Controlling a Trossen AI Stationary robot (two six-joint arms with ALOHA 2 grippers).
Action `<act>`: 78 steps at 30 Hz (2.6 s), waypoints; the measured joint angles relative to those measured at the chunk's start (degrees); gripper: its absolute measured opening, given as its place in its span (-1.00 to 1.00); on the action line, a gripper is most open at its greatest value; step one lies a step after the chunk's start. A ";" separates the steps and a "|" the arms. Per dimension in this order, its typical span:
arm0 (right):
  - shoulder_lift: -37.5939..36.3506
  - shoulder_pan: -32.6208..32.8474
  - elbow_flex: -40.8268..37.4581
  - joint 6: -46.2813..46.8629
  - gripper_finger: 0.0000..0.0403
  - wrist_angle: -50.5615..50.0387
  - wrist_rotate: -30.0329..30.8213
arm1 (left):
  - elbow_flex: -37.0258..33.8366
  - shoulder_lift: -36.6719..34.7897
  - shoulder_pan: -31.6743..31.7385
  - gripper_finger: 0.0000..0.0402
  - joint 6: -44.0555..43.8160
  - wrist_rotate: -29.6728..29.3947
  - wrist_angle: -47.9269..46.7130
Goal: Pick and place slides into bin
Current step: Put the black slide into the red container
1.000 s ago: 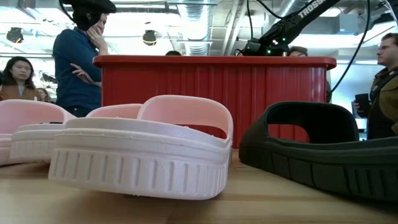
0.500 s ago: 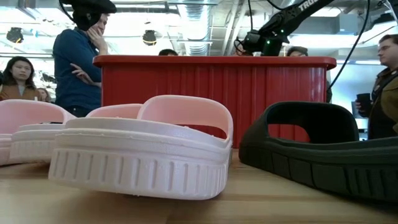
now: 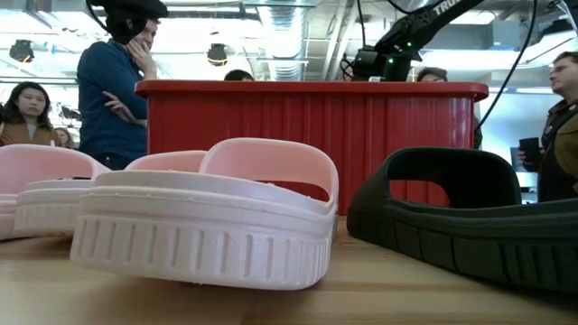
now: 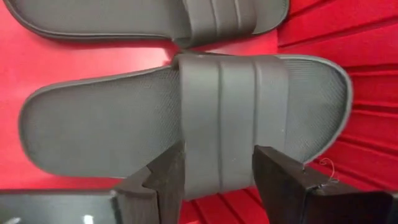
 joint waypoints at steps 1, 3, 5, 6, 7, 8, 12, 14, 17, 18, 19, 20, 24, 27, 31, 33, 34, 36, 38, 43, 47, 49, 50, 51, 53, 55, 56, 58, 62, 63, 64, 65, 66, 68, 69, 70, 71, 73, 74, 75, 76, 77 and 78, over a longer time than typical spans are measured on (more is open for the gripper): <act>0.00 0.00 0.00 0.02 -0.15 -0.03 -0.05 | 0.00 0.01 0.00 -1.00 -0.01 0.07 0.00; 0.00 0.08 0.00 0.04 -0.16 -0.46 -0.48 | 0.00 0.01 -0.02 -1.00 -0.02 0.09 0.00; 0.00 0.13 0.00 0.03 -0.17 -1.20 -0.90 | 0.00 0.01 0.00 -1.00 -0.04 0.08 0.00; 0.00 0.26 0.00 0.04 -0.17 -1.49 -1.39 | 0.00 0.01 0.00 -1.00 -0.04 0.10 0.00; 0.00 0.34 0.00 0.04 -0.17 -1.83 -1.55 | 0.00 0.01 0.00 -1.00 -0.06 0.10 0.00; 0.00 0.35 0.00 0.04 -0.17 -2.17 -1.70 | 0.00 0.01 0.00 -1.00 -0.07 0.10 0.00; -0.77 0.35 0.00 0.07 -0.16 -2.87 -2.99 | 0.00 0.00 -0.01 -1.00 -0.09 0.11 0.00; -1.82 0.35 0.00 0.07 -0.16 -2.77 -3.17 | 0.00 0.01 -0.02 -1.00 -0.09 0.12 0.00; -3.59 0.35 0.00 0.07 -0.16 -2.59 -3.17 | 0.00 0.01 -0.01 -1.00 -0.08 0.12 0.00; -4.21 0.35 0.00 0.09 -0.16 -2.68 -3.17 | 0.00 0.01 -0.01 -1.00 -0.04 0.12 0.00; -4.90 0.35 0.00 0.19 -0.16 -2.92 -3.17 | 0.00 0.01 0.00 -1.00 -0.02 0.12 0.00; -5.60 0.35 0.00 0.55 -0.16 -3.30 -3.17 | 0.00 0.01 0.00 -1.00 0.00 0.12 0.00; -8.87 1.76 0.00 3.71 -0.15 -5.88 -3.17 | 0.00 0.01 0.00 -1.00 0.38 0.14 0.02; -12.23 4.08 0.00 6.01 -0.16 -7.27 -3.26 | 0.00 0.01 0.00 -1.00 1.16 0.14 0.10; -16.99 8.74 0.00 10.12 -0.19 -9.60 -3.14 | 0.00 -0.01 0.00 -1.00 2.45 0.16 0.95; -19.54 11.45 0.00 13.51 -0.21 -10.70 -3.14 | 0.00 0.01 0.00 -1.00 2.89 0.15 1.12; -20.79 12.96 0.00 15.54 -0.21 -11.11 -3.13 | 0.00 -0.02 -0.01 -1.00 3.13 0.14 1.11; -23.06 16.20 0.00 19.73 -0.23 -12.08 -3.13 | 0.00 0.01 -0.01 -1.00 3.72 0.16 1.11; -25.18 19.92 0.00 23.35 -0.24 -13.19 -3.01 | 0.00 -0.02 0.00 -1.00 4.12 0.23 1.11; -28.73 30.57 0.00 32.63 -0.30 -15.90 -0.04 | 0.00 -0.01 -0.02 -1.00 5.51 1.10 1.14; -29.53 39.86 0.00 40.41 -0.37 -16.54 2.58 | 0.00 0.01 0.00 -1.00 5.92 1.08 1.22; -29.23 44.66 0.00 43.76 -0.40 -16.55 3.97 | 0.00 0.00 0.00 -1.00 5.92 1.12 1.27; -28.92 47.05 0.00 45.32 -0.41 -16.52 4.88 | 0.00 -0.02 0.00 -1.00 5.94 1.32 1.27; -28.49 49.33 -0.01 46.79 -0.42 -16.55 5.84 | 0.00 0.01 0.00 -1.00 5.96 1.63 1.27; -27.23 53.55 -0.22 49.71 -0.44 -16.50 7.96 | 0.00 -0.02 -0.01 -1.00 6.16 2.15 1.29; -25.67 57.09 -0.28 52.76 -0.46 -16.52 9.58 | 0.00 0.01 -0.02 -1.00 6.75 2.24 1.27; -24.87 58.65 -0.28 54.22 -0.46 -16.50 10.20 | 0.00 -0.02 0.00 -1.00 6.80 2.24 1.29; -23.26 61.52 -0.28 57.04 -0.46 -16.49 10.80 | 0.00 0.01 -0.01 -1.00 6.84 2.24 1.29; -19.15 66.05 -0.32 61.87 -0.46 -16.49 10.78 | 0.00 0.00 0.00 -1.00 7.41 2.39 1.27; -18.10 67.05 -0.33 62.90 -0.46 -16.45 10.80 | 0.00 -0.02 0.00 -1.00 7.45 2.39 1.29; -17.06 67.97 -0.33 63.72 -0.46 -16.21 10.81 | 0.00 0.00 -0.02 -1.00 7.51 2.39 1.29; -15.94 68.88 -0.33 64.53 -0.46 -15.98 10.80 | 0.00 0.00 0.00 -1.00 7.72 2.39 1.27; -14.88 69.73 -0.33 65.27 -0.46 -15.90 10.80 | 0.00 -0.01 0.00 -1.00 7.98 2.54 1.27; -12.70 71.35 -0.33 66.97 -0.46 -15.08 10.80 | 0.00 -0.02 0.00 -1.00 8.20 3.14 1.28; -11.69 72.15 -0.33 67.74 -0.46 -14.56 10.78 | 0.00 0.01 0.00 -1.00 8.22 3.57 1.27; -10.81 72.98 -0.33 68.59 -0.46 -14.16 10.76 | 0.00 0.01 -0.02 -1.00 8.22 3.93 1.27; -9.96 73.72 -0.33 69.32 -0.46 -13.42 10.74 | 0.00 -0.02 -0.02 -1.00 8.22 4.03 1.27; -8.37 75.18 -0.33 70.75 -0.46 -11.03 10.74 | 0.00 0.01 -0.01 -1.00 8.22 4.08 1.21; -7.63 75.96 -0.33 71.41 -0.46 -10.15 10.73 | 0.00 0.00 -0.01 -1.00 8.25 4.13 1.18; -6.98 76.69 -0.33 72.15 -0.46 -9.28 10.73 | 0.00 -0.02 -0.01 -1.00 8.48 4.31 1.20; -6.40 77.29 -0.33 72.89 -0.46 -8.28 10.69 | 0.00 -0.02 -0.02 -1.00 8.70 4.72 1.20; -5.79 77.91 -0.31 73.59 -0.46 -7.51 10.72 | 0.00 0.01 -0.02 -1.00 8.79 5.11 1.16; -5.11 78.54 -0.28 74.11 -0.46 -7.11 10.71 | -0.01 0.01 -0.02 -1.00 8.79 5.24 1.16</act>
